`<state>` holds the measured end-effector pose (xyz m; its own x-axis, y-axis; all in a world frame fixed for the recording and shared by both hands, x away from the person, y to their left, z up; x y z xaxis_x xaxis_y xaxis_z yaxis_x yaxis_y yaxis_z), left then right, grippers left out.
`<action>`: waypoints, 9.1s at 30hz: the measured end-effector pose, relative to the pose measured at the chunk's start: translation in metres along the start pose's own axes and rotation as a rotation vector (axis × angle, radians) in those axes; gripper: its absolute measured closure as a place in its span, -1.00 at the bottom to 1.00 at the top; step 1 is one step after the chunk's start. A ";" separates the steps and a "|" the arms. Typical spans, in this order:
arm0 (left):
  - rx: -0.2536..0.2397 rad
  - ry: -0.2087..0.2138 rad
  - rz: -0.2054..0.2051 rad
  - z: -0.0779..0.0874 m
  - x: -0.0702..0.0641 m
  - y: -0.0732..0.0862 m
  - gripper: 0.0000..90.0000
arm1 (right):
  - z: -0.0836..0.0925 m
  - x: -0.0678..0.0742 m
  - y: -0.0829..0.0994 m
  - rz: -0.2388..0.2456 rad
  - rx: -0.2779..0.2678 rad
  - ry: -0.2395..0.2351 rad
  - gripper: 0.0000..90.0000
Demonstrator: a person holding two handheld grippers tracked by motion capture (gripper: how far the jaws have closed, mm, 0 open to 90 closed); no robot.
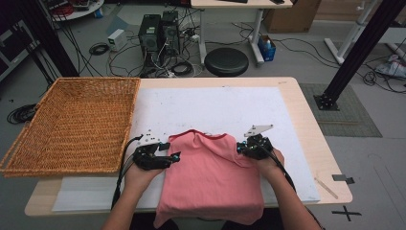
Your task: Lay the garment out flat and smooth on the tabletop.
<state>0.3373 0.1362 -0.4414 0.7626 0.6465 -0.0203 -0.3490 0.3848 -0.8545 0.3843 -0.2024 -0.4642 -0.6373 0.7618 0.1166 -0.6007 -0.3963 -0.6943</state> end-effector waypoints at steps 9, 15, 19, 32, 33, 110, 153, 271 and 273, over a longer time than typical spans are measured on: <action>-0.012 -0.008 0.007 0.003 0.006 -0.004 -0.11 | 0.041 -0.023 -0.043 0.009 -0.157 0.092 1.00; -0.018 -0.017 0.003 0.004 0.010 -0.009 -0.11 | 0.069 -0.042 -0.081 0.009 -0.218 0.166 1.00; -0.016 -0.019 0.007 0.003 0.011 -0.008 -0.11 | 0.073 -0.046 -0.092 0.009 -0.252 0.218 0.77; -0.006 -0.021 0.009 0.002 0.010 -0.004 -0.11 | 0.008 -0.015 -0.030 -0.004 -0.003 0.092 0.49; -0.008 -0.022 0.010 0.002 0.010 -0.004 -0.11 | 0.002 -0.015 -0.023 -0.023 0.025 0.083 0.56; 0.060 -0.098 0.083 -0.046 0.050 -0.018 0.12 | 0.039 -0.046 0.028 -0.025 0.008 0.205 0.93; -0.007 -0.058 0.043 -0.021 0.034 -0.036 -0.16 | 0.013 -0.074 -0.071 -0.022 -0.139 0.142 0.27; 0.067 -0.166 0.079 0.032 -0.066 0.061 0.73 | 0.089 0.044 0.110 -0.151 -0.083 0.063 0.85; 0.051 -0.136 0.086 0.031 -0.066 0.062 0.94 | 0.090 0.041 0.110 -0.164 -0.081 0.028 0.94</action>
<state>0.2487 0.1379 -0.4766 0.6492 0.7604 -0.0191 -0.4400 0.3549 -0.8249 0.2490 -0.2608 -0.4718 -0.5193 0.8274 0.2138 -0.6540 -0.2237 -0.7227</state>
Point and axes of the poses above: each handheld gripper's, and its own axes: z roughly backward along the jaws, y roughly out of its underside, x roughly to its left, the point moved 3 cm from there along -z, roughly forward along the jaws, and after that the axes turned 10 degrees about -z, right-handed, at the moved point
